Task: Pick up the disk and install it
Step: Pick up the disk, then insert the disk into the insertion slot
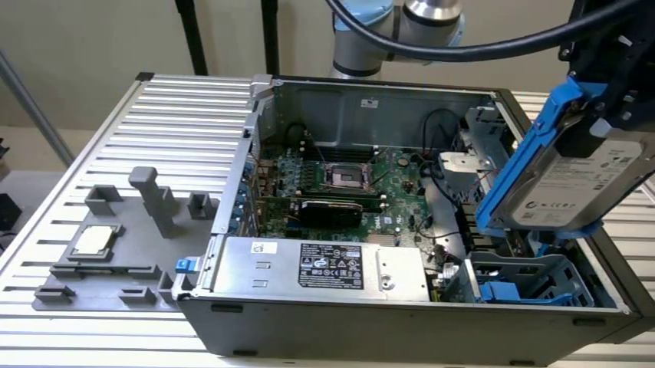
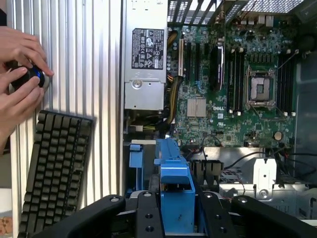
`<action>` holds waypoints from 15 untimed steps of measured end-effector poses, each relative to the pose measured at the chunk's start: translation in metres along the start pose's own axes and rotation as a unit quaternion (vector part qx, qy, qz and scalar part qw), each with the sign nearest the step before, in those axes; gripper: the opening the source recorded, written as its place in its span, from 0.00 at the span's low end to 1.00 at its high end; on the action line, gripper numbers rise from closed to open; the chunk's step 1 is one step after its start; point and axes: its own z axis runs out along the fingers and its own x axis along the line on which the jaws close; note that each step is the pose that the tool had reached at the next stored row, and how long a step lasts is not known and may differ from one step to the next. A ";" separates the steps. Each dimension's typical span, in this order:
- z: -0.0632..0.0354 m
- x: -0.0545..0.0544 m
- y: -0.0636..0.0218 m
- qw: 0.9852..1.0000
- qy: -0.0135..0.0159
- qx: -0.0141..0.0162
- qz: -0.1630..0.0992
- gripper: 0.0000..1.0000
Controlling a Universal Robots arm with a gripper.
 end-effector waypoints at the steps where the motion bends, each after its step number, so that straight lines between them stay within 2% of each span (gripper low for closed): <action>1: -0.0002 0.002 -0.0030 1.000 0.000 0.000 0.000 0.32; 7: -0.0007 0.012 -0.0201 1.000 0.000 0.000 0.000 0.32; 15: -0.0007 0.012 -0.0208 1.000 0.000 0.000 0.001 0.32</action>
